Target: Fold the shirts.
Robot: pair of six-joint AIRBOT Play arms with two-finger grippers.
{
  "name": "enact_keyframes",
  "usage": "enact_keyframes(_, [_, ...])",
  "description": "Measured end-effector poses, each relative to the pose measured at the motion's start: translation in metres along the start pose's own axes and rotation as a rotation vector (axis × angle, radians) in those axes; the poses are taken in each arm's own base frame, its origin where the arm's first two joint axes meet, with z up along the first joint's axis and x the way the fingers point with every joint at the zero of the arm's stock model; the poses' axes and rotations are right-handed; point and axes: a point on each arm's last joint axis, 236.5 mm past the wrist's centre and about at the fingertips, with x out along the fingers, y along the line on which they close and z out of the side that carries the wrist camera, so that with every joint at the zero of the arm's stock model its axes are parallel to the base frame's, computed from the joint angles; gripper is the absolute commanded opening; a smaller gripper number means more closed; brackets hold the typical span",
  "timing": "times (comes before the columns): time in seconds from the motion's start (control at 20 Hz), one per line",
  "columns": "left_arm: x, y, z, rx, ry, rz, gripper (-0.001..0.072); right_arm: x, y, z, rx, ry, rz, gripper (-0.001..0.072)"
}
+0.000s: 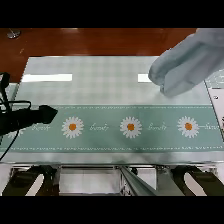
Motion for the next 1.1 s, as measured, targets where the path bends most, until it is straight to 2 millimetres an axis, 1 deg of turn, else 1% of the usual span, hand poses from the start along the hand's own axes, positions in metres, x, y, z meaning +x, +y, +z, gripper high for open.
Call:
enact_keyframes(0.1, [0.003, -0.003, -0.002, -0.014, -0.006, -0.021, 0.0701, -0.019, 0.029, 0.016, -0.025, -0.050, 0.095, 0.0022])
enact_keyframes(0.2, [0.006, -0.007, -0.001, -0.029, -0.013, -0.043, 0.0700, -0.029, 0.060, 0.021, -0.055, -0.066, 0.194, 0.0022])
enact_keyframes(0.3, [0.010, -0.010, 0.000, -0.042, -0.012, -0.057, 0.0701, -0.026, 0.090, 0.012, -0.087, -0.022, 0.295, 0.0022])
enact_keyframes(0.4, [0.014, -0.010, 0.001, -0.052, -0.014, -0.063, 0.0700, -0.010, 0.124, -0.016, -0.121, 0.091, 0.409, 0.0022])
enact_keyframes(0.5, [0.018, -0.011, 0.002, -0.059, -0.008, -0.067, 0.0701, 0.015, 0.160, -0.056, -0.154, 0.230, 0.511, 0.0023])
enact_keyframes(0.6, [0.020, -0.011, 0.001, -0.064, -0.003, -0.069, 0.0701, 0.046, 0.192, -0.110, -0.174, 0.390, 0.576, 0.0023])
enact_keyframes(0.7, [0.021, -0.011, 0.002, -0.065, -0.003, -0.069, 0.0701, 0.079, 0.217, -0.175, -0.172, 0.561, 0.602, 0.0023])
enact_keyframes(0.75, [0.021, -0.011, 0.002, -0.066, 0.000, -0.069, 0.0701, 0.095, 0.225, -0.210, -0.165, 0.644, 0.598, 0.0023])
enact_keyframes(0.8, [0.022, -0.011, 0.001, -0.068, 0.002, -0.069, 0.0700, 0.108, 0.232, -0.241, -0.150, 0.709, 0.593, 0.0023])
enact_keyframes(0.85, [0.022, -0.010, 0.001, -0.069, 0.005, -0.069, 0.0701, 0.121, 0.234, -0.272, -0.140, 0.780, 0.574, 0.0060])
enact_keyframes(0.9, [0.023, -0.010, 0.001, -0.070, 0.009, -0.068, 0.0701, 0.131, 0.234, -0.293, -0.127, 0.828, 0.555, 0.0376])
enact_keyframes(0.95, [0.024, -0.010, 0.000, -0.071, 0.013, -0.067, 0.0701, 0.141, 0.232, -0.310, -0.110, 0.866, 0.535, 0.0614])
enact_keyframes(1.0, [0.026, -0.009, -0.002, -0.073, 0.022, -0.066, 0.0701, 0.148, 0.226, -0.318, -0.093, 0.892, 0.516, 0.0618])
enact_keyframes(1.05, [0.028, -0.008, -0.006, -0.071, 0.043, -0.063, 0.0701, 0.156, 0.216, -0.318, -0.077, 0.905, 0.491, 0.0617])
enact_keyframes(1.1, [0.030, -0.007, -0.010, -0.066, 0.068, -0.060, 0.0701, 0.161, 0.200, -0.313, -0.063, 0.912, 0.464, 0.0617])
